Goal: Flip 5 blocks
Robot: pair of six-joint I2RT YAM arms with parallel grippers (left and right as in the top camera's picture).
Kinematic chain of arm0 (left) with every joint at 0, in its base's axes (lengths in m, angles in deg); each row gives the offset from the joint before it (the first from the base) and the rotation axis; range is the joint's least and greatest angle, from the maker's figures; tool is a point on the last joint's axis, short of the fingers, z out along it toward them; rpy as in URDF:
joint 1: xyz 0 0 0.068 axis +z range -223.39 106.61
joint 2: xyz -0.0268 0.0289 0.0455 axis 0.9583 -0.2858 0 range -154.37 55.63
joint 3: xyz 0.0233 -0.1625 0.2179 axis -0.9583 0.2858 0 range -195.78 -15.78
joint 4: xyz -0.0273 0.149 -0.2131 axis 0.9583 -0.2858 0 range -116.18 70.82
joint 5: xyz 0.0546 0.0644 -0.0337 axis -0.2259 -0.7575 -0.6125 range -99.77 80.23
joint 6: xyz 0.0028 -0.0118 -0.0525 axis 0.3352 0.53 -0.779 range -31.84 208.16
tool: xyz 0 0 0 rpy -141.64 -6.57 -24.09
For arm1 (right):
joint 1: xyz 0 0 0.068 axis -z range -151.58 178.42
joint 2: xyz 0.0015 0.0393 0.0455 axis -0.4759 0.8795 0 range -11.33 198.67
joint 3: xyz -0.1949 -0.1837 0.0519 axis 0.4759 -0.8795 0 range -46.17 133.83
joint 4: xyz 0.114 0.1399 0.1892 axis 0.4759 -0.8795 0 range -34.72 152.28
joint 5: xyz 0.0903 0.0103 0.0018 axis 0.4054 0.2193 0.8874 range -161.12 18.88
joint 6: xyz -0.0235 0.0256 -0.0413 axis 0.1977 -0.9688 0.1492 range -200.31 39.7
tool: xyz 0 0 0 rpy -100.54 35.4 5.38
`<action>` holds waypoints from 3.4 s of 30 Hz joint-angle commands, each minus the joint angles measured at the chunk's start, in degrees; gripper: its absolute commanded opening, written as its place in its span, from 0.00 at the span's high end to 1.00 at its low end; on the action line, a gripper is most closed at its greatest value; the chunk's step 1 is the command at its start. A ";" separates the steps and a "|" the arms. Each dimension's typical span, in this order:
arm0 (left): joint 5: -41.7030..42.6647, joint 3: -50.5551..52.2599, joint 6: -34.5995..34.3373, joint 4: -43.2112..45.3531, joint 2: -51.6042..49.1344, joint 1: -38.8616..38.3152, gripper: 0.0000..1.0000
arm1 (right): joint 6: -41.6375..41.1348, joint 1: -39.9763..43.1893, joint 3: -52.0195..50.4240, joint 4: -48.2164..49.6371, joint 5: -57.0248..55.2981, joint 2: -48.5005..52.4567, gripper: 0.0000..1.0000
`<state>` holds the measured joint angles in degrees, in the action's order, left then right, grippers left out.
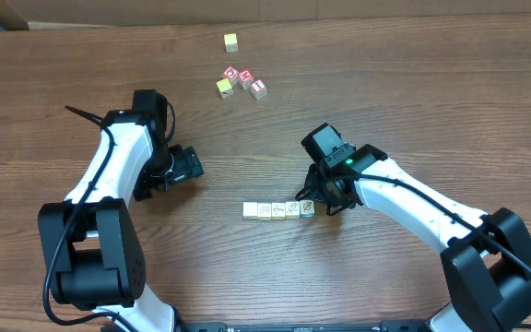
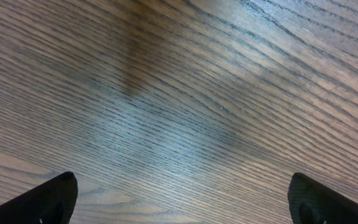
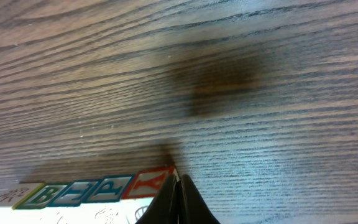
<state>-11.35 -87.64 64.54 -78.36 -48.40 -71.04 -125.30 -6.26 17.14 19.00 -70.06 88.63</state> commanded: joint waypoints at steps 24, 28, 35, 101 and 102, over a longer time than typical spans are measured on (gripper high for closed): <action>-0.44 -1.05 0.50 -0.11 1.51 -0.11 0.00 | -0.35 -0.61 -0.35 0.04 2.01 2.40 0.95; -0.33 -1.03 0.46 0.85 1.51 -0.13 0.00 | -0.31 1.40 -0.35 -0.76 2.05 2.38 0.95; 10.16 -1.01 5.33 2.97 1.46 -0.13 0.19 | 1.75 3.58 -0.35 -3.78 2.05 2.38 0.95; 17.16 11.28 6.88 9.18 2.16 -17.40 0.96 | 3.04 0.87 -0.35 -2.64 3.58 2.40 0.96; 17.16 11.28 6.88 9.22 2.16 -17.40 0.96 | 3.04 0.87 -0.35 -2.67 3.58 2.40 0.96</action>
<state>4.08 -76.82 71.97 -69.22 -47.66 -88.09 -122.30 -5.10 17.06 16.18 -66.63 90.88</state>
